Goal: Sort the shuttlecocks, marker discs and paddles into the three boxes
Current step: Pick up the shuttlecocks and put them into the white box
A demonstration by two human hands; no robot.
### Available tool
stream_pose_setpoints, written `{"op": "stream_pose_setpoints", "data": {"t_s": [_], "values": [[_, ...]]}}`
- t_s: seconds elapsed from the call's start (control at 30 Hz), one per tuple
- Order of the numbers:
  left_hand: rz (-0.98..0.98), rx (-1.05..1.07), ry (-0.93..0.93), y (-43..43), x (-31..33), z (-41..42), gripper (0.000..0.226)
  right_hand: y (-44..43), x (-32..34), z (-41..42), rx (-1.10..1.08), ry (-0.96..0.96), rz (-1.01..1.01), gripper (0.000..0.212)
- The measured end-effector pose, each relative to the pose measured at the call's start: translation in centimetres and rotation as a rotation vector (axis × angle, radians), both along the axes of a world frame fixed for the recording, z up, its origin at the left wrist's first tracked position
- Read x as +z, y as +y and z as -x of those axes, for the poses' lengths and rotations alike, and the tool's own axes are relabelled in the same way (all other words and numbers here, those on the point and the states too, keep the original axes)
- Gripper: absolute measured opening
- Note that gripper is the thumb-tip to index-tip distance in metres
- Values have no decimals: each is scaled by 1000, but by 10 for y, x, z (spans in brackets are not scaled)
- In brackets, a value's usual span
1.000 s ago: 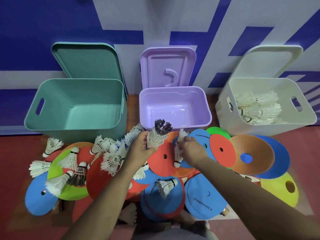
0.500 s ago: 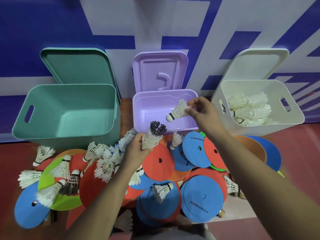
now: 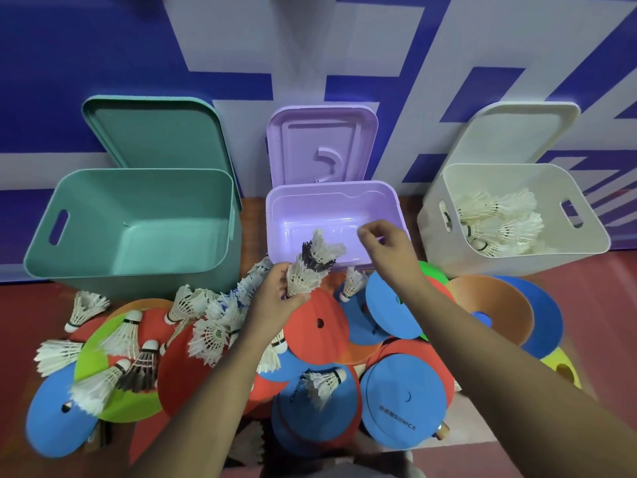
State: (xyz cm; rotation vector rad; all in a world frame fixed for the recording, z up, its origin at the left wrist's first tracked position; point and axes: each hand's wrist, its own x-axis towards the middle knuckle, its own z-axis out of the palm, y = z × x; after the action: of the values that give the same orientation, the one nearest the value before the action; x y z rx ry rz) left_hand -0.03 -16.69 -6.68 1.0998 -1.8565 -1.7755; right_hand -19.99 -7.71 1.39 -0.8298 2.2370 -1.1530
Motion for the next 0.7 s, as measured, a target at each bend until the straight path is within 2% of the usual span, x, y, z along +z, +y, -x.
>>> {"op": "stream_pose_setpoints", "data": {"t_s": [0.1,0.17,0.27,0.37,0.43,0.53,0.63,0.7], "values": [[-16,13,14,1,-1,-2,51,8,-23,4,177,241,-383,25],[-17,12,19,3,-2,-4,52,9,-39,-2,240,235,-542,24],[-21,25,7,6,-3,-7,54,6,-58,-9,264,209,-642,19],[-29,33,8,8,-3,-9,55,8,-72,-10,357,271,-694,11],[-40,45,14,10,-3,-11,56,12,-73,-13,387,318,-677,14],[-39,58,41,11,0,-14,55,17,-60,-13,346,290,-480,14],[-20,62,57,12,6,-12,53,24,-29,-2,201,140,-247,9],[-8,73,53,11,12,-5,53,31,-3,12,75,-1,-111,16]]}}
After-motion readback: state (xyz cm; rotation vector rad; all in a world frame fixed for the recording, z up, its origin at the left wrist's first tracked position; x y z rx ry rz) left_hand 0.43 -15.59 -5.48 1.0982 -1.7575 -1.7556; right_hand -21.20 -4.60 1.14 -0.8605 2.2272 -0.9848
